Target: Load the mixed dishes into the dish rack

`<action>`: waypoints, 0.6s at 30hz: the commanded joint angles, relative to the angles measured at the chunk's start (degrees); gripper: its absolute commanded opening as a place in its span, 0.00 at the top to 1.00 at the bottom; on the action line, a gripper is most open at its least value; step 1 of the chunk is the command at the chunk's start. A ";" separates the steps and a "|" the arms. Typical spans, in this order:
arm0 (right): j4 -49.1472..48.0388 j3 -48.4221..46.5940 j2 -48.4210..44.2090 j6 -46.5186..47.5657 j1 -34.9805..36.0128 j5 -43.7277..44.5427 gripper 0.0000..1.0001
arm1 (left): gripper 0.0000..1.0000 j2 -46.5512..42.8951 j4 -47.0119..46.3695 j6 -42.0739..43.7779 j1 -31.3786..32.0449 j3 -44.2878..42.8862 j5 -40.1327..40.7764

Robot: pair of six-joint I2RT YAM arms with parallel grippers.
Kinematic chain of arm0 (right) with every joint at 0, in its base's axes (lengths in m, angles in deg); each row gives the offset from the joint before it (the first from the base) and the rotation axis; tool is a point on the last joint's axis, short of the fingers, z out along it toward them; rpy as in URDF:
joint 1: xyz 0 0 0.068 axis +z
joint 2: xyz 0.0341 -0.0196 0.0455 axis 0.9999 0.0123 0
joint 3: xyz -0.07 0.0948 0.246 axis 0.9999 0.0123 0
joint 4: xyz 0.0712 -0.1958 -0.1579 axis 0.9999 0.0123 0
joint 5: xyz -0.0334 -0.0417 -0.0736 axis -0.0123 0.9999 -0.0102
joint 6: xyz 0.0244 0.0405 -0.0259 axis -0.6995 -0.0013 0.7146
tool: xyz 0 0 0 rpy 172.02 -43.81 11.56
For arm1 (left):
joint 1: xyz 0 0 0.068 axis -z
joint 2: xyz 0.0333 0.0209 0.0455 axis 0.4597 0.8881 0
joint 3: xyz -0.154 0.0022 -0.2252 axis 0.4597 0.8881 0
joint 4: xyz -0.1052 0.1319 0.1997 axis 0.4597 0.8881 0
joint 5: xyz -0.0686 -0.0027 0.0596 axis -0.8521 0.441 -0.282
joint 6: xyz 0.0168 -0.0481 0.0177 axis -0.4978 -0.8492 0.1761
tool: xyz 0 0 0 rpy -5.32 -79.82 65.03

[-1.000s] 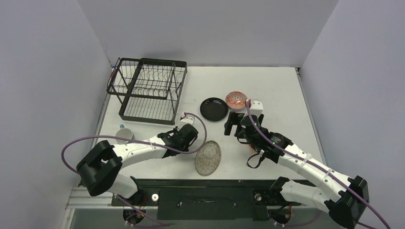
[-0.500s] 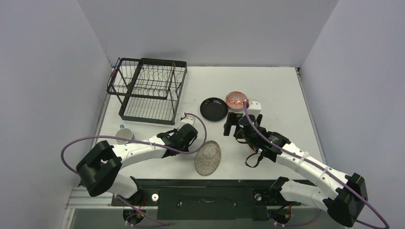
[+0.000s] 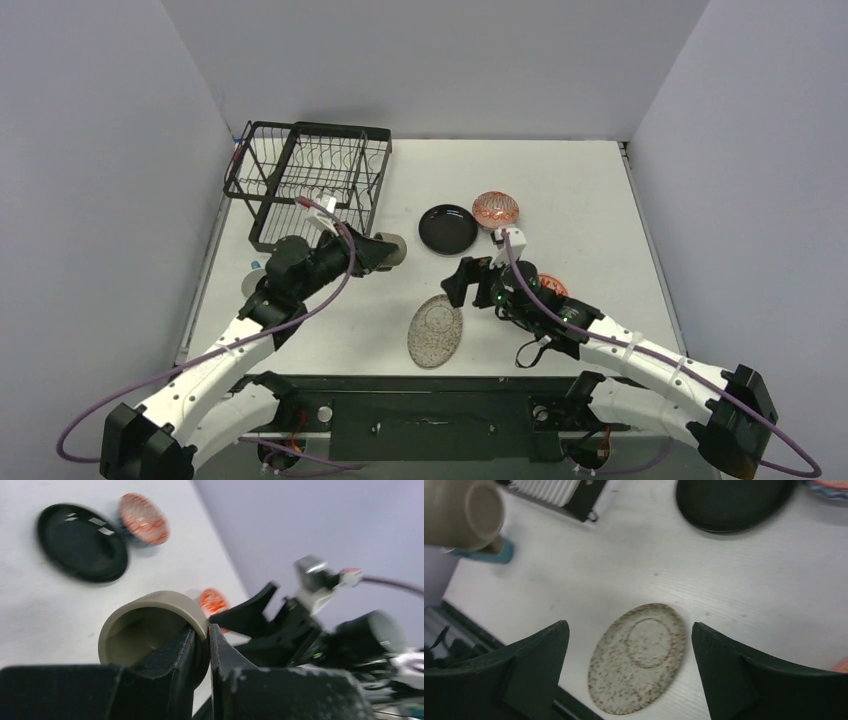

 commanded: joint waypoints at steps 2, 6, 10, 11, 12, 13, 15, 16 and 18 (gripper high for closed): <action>-25.97 3.94 -2.84 1.44 7.88 -9.65 0.14 | 1.00 -1.95 -40.87 -27.23 -5.72 6.14 -17.24; -35.78 4.96 -0.95 -1.48 9.37 -10.06 0.16 | 1.00 3.36 -62.60 -40.46 -5.99 8.20 -18.31; -41.20 4.79 -0.40 -1.13 9.34 -12.44 0.26 | 1.00 8.30 -76.20 -48.79 -5.99 9.34 -17.80; -41.92 4.74 -0.60 -0.90 9.24 -12.52 0.27 | 1.00 9.26 -78.49 -49.60 -5.95 9.35 -17.83; -42.15 4.42 -0.48 0.07 8.95 -13.57 0.29 | 1.00 9.56 -79.05 -50.49 -5.92 9.40 -18.05; -42.40 4.12 -0.29 0.58 8.78 -14.27 0.35 | 1.00 9.64 -79.20 -50.71 -5.87 9.55 -18.04; -42.30 2.98 0.47 1.42 7.98 -16.01 0.42 | 1.00 9.31 -77.97 -50.37 -5.79 10.23 -17.89; -42.64 2.68 1.02 1.30 7.68 -17.34 0.45 | 1.00 9.24 -77.56 -50.21 -5.80 10.36 -18.04; -45.15 2.55 1.85 0.46 6.42 -20.17 0.52 | 1.00 8.99 -77.31 -50.12 -5.77 10.59 -18.20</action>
